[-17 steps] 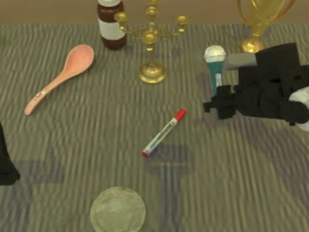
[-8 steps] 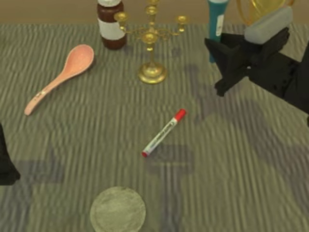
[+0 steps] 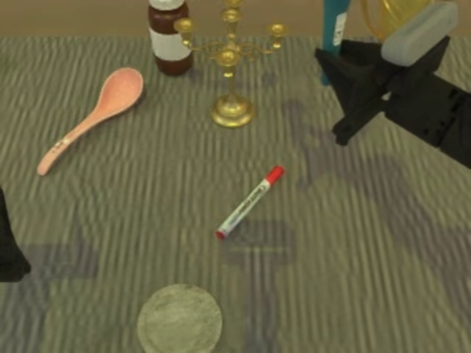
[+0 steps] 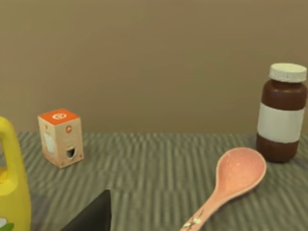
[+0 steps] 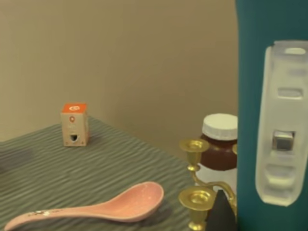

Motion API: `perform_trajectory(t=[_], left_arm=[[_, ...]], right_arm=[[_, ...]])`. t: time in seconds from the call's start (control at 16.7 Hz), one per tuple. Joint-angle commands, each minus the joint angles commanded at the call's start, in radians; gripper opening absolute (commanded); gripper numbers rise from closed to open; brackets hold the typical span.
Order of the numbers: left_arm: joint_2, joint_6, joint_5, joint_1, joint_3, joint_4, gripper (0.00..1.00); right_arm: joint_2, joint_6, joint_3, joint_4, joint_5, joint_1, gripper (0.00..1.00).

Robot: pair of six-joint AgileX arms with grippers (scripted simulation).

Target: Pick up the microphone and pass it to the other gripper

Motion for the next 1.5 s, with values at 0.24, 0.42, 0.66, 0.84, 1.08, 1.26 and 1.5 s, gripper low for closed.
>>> perform_trajectory(t=[0.24,0.42,0.66,0.84,1.08,1.26,1.5], left_arm=[[0.000,0.000,0.000,0.000,0.000,0.000,1.00],[0.000,0.000,0.000,0.000,0.000,0.000,1.00],[0.000,0.000,0.000,0.000,0.000,0.000,1.00],[0.000,0.000,0.000,0.000,0.000,0.000,1.00],[0.000,0.000,0.000,0.000,0.000,0.000,1.00],[0.000,0.000,0.000,0.000,0.000,0.000,1.00],[0.066,0.008,0.052,-0.022,0.043,0.023,1.00]], right_arm=[[0.011,0.004,0.008,0.047,0.086,0.089,0.00],[0.019,0.010,0.015,0.097,0.183,0.187,0.00],[0.020,0.013,0.019,0.128,0.243,0.249,0.00],[0.017,0.015,0.015,0.126,0.239,0.245,0.00],[0.020,0.013,0.019,0.128,0.243,0.249,0.00],[0.020,0.013,0.019,0.128,0.243,0.249,0.00],[0.020,0.013,0.019,0.128,0.243,0.249,0.00]])
